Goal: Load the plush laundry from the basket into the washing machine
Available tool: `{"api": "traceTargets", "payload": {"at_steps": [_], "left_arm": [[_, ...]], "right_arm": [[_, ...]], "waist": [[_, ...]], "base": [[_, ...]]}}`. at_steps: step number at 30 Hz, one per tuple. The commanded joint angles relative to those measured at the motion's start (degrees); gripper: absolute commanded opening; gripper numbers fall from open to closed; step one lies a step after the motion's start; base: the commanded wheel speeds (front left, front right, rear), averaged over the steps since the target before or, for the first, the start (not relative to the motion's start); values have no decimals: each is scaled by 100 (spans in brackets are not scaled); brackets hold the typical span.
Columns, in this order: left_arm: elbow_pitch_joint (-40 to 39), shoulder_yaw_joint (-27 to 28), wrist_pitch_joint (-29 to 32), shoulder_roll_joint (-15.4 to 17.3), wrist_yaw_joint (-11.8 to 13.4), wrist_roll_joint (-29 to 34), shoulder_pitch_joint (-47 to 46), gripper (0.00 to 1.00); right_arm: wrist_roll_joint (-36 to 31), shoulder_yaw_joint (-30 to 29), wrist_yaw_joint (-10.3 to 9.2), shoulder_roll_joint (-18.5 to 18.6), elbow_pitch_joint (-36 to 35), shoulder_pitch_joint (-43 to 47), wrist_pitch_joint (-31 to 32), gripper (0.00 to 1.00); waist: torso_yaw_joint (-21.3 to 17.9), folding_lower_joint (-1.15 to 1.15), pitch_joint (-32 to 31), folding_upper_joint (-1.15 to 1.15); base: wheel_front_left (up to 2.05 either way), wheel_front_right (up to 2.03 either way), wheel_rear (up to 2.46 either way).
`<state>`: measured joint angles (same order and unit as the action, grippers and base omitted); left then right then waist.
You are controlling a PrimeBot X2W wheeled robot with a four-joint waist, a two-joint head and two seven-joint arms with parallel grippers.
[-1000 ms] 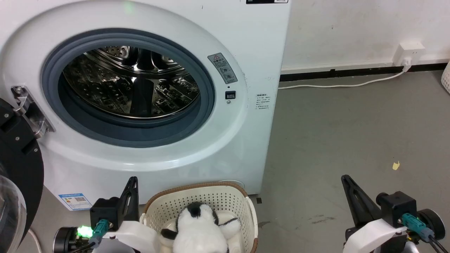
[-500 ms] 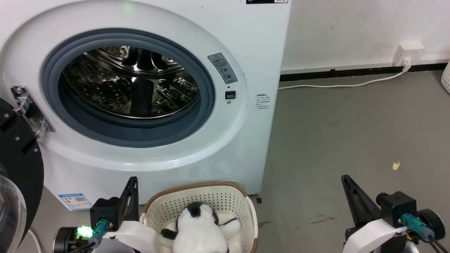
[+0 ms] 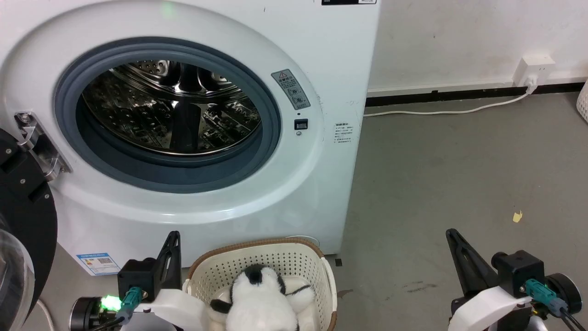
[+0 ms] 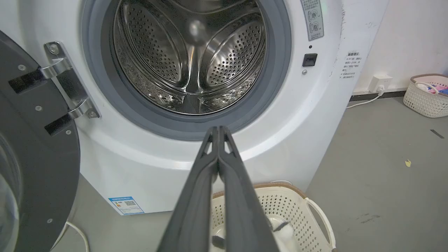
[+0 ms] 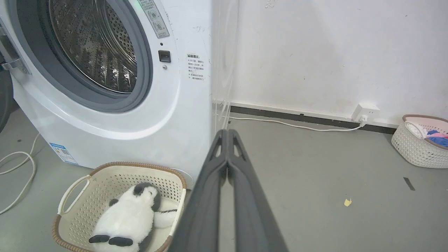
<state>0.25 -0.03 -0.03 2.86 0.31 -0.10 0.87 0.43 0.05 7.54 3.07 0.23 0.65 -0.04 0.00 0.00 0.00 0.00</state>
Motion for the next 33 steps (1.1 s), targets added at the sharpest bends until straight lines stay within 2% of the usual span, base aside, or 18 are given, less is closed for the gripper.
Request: {"api": "traceTargets", "payload": {"at_steps": [1, 7, 8, 33], "left_arm": [[-25, 3, 3, 1, -31, 10, -87, 0], [-25, 3, 3, 1, -31, 10, -87, 0], [1, -1, -1, 0, 0, -2, 0, 100], [150, -257, -251, 0, 134, -392, 18, 100]], "right_arm": [[-43, -5, -5, -19, -23, -65, 4, 0], [-43, -5, -5, -19, -23, -65, 4, 0], [2, -1, 0, 0, 0, 1, 0, 100], [346, 36, -1, -3, 206, 96, -250, 100]], "waist": [[0, 0, 0, 0], [0, 0, 0, 0], [0, 0, 0, 0], [2, 0, 9, 0]], "base": [[0, 0, 0], [0, 0, 0], [0, 0, 0], [0, 0, 0]]}}
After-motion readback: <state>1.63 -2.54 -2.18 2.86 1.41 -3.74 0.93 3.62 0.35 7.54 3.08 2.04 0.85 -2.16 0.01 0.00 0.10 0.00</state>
